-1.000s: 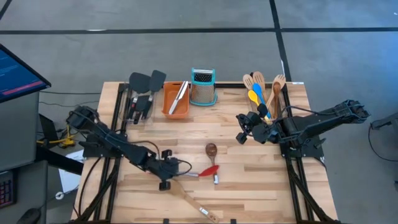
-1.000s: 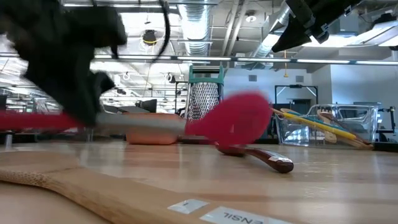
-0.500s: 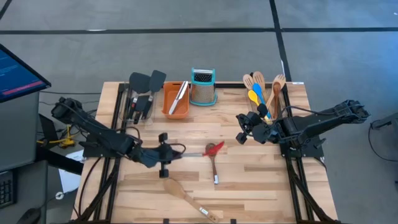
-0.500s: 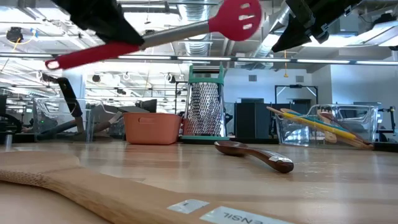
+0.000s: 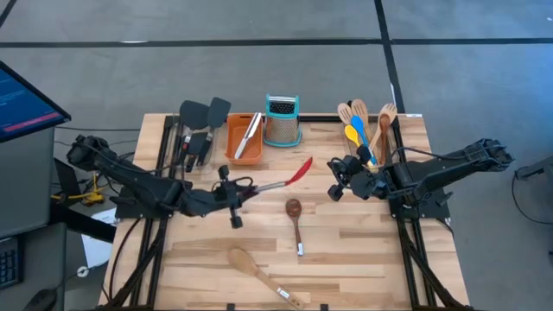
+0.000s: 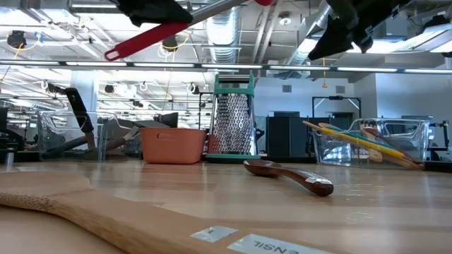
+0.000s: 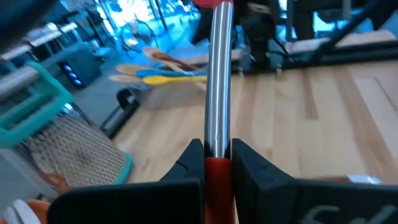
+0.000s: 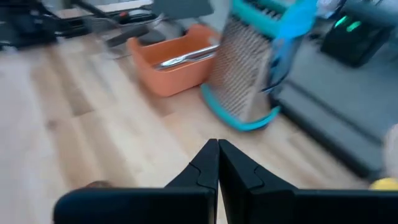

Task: Pick & Place Kitchen Items
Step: Put the red spoon into the right transparent bin

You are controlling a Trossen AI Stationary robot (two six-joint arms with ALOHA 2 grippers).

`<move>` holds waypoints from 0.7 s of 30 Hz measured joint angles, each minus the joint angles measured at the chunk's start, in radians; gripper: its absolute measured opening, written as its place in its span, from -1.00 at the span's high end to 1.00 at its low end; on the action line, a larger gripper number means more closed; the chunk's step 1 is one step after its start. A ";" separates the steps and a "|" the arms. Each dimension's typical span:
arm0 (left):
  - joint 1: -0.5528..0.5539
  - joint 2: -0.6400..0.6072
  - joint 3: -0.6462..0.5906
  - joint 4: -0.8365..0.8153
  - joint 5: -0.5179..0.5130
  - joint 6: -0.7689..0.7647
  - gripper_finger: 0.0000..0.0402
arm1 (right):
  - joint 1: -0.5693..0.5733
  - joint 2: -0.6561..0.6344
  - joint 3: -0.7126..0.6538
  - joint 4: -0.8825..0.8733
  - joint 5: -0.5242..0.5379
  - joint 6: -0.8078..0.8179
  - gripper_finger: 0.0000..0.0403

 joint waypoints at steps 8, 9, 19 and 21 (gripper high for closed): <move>0.099 0.000 0.000 0.115 0.000 0.063 0.95 | 0.004 0.000 -0.002 0.166 -0.052 -0.050 0.99; 0.112 0.000 0.000 0.123 0.000 0.064 0.95 | 0.009 0.000 -0.013 0.232 -0.053 -0.086 0.99; 0.238 0.038 0.000 0.302 0.187 0.064 0.95 | -0.048 0.000 -0.183 0.864 -0.543 -0.431 1.00; 0.256 0.064 0.000 0.391 0.250 0.077 0.95 | -0.064 0.000 -0.183 0.847 -0.547 -0.432 1.00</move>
